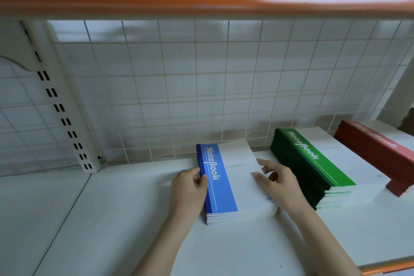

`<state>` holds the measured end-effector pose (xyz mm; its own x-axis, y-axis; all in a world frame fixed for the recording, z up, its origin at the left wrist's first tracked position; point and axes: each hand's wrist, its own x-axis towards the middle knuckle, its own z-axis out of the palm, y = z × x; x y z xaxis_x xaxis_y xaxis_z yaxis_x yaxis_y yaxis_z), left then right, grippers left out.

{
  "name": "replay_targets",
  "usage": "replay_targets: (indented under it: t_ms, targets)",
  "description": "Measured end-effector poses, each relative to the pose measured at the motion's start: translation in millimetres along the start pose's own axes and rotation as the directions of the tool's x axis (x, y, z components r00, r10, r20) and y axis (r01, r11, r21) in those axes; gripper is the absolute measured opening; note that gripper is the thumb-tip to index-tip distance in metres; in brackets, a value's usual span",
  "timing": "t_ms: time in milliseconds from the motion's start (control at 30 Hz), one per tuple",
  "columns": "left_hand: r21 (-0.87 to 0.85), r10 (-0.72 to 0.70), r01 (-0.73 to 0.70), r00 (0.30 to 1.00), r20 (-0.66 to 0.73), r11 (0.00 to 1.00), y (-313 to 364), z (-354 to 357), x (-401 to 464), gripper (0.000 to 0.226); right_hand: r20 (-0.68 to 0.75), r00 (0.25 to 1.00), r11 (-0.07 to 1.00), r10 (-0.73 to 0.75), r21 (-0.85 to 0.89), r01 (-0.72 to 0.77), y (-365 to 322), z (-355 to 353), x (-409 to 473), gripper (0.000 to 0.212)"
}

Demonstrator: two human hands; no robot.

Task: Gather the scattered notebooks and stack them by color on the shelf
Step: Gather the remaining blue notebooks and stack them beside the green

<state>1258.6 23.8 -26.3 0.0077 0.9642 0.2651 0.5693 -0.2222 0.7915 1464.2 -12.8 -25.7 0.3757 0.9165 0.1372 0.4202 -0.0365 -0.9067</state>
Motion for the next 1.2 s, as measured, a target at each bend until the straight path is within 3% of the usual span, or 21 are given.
replay_targets:
  t_ms: [333, 600, 733, 800, 967, 1200]
  targets:
    - [0.017, 0.014, -0.014, 1.000, -0.011, 1.000, -0.5, 2.1, -0.2, 0.023, -0.011, 1.000, 1.000, 0.004, 0.005, -0.004, 3.1, 1.0, -0.4, 0.035]
    - [0.037, -0.032, 0.030, 0.998, 0.050, 0.999, -2.9, 5.2, -0.8, 0.033, 0.093, 0.990, 0.993, 0.110, 0.037, -0.114, 6.1, 0.7, 1.3, 0.035]
    - [0.041, -0.074, 0.071, 0.992, 0.098, 0.997, -2.4, 8.6, -2.7, 0.034, 0.143, 0.985, 0.990, 0.096, 0.092, -0.110, 4.3, 2.1, -0.3, 0.024]
    - [0.049, -0.077, 0.072, 0.991, 0.108, 0.996, -0.8, 10.0, -3.6, 0.032, 0.173, 0.982, 0.988, 0.081, 0.114, -0.102, 2.7, 2.6, -1.4, 0.038]
    - [0.036, -0.099, 0.095, 0.988, 0.116, 0.995, -0.1, 10.2, -2.8, 0.036, 0.263, 0.963, 0.995, 0.061, 0.067, -0.081, 4.5, 3.0, -1.9, 0.050]
    - [0.031, -0.104, 0.100, 0.986, 0.128, 0.994, -0.1, 10.5, -4.3, 0.036, 0.242, 0.967, 0.990, 0.078, 0.093, -0.103, 2.2, 4.2, -4.0, 0.064]
